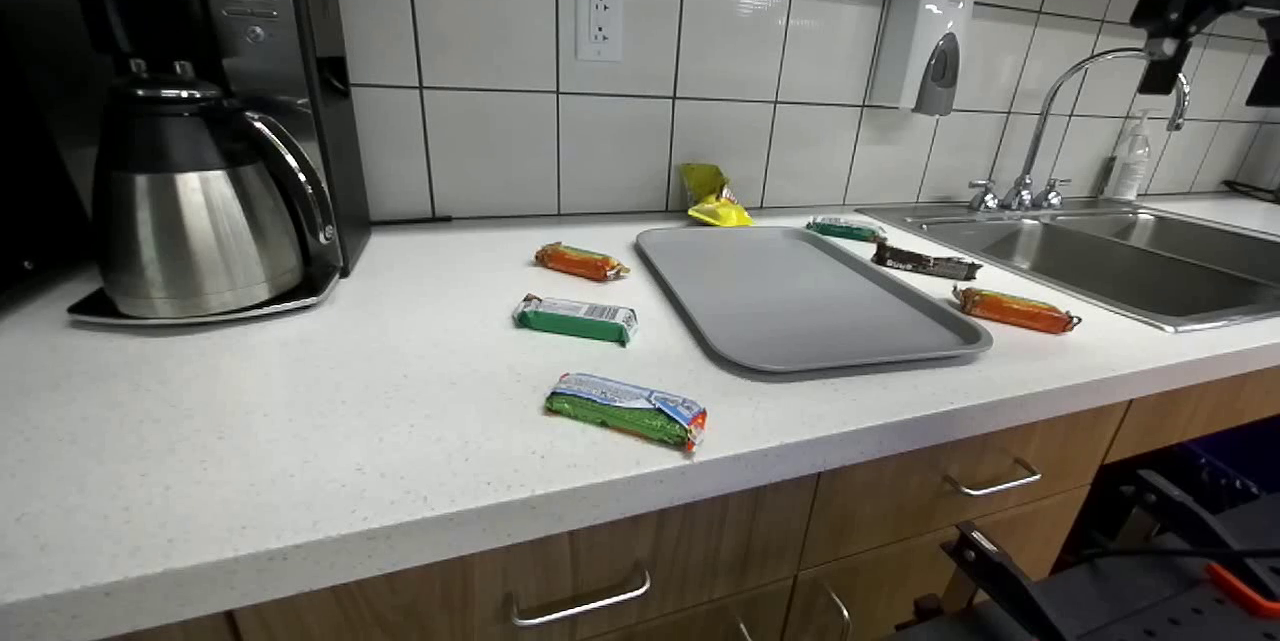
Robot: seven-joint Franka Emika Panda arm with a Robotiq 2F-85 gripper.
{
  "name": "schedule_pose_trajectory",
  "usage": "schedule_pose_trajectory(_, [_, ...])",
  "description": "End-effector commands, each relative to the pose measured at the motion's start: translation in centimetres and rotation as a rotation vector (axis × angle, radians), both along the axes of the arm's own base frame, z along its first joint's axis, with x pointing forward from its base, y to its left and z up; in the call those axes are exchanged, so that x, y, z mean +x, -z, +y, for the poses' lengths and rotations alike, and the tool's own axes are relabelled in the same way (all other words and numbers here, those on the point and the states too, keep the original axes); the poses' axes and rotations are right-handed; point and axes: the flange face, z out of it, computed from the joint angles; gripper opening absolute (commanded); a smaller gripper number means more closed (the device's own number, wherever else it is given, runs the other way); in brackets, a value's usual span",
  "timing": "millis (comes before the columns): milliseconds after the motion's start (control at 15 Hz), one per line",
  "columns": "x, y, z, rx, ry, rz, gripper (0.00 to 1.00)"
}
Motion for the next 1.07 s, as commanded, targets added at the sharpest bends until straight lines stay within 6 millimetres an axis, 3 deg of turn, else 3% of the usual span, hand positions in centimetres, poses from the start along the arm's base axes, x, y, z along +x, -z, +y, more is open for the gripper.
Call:
schedule_pose_trajectory(0, [0.0,0.0,0.0,0.0,0.0,0.001,1.0])
schedule_pose_trajectory(467, [0.0,0.5,0.1,-0.008,-0.013,-0.002,1.0])
schedule_pose_trajectory(1000, [1.2,3.8,0.1,-0.045,-0.092,0.011,1.0])
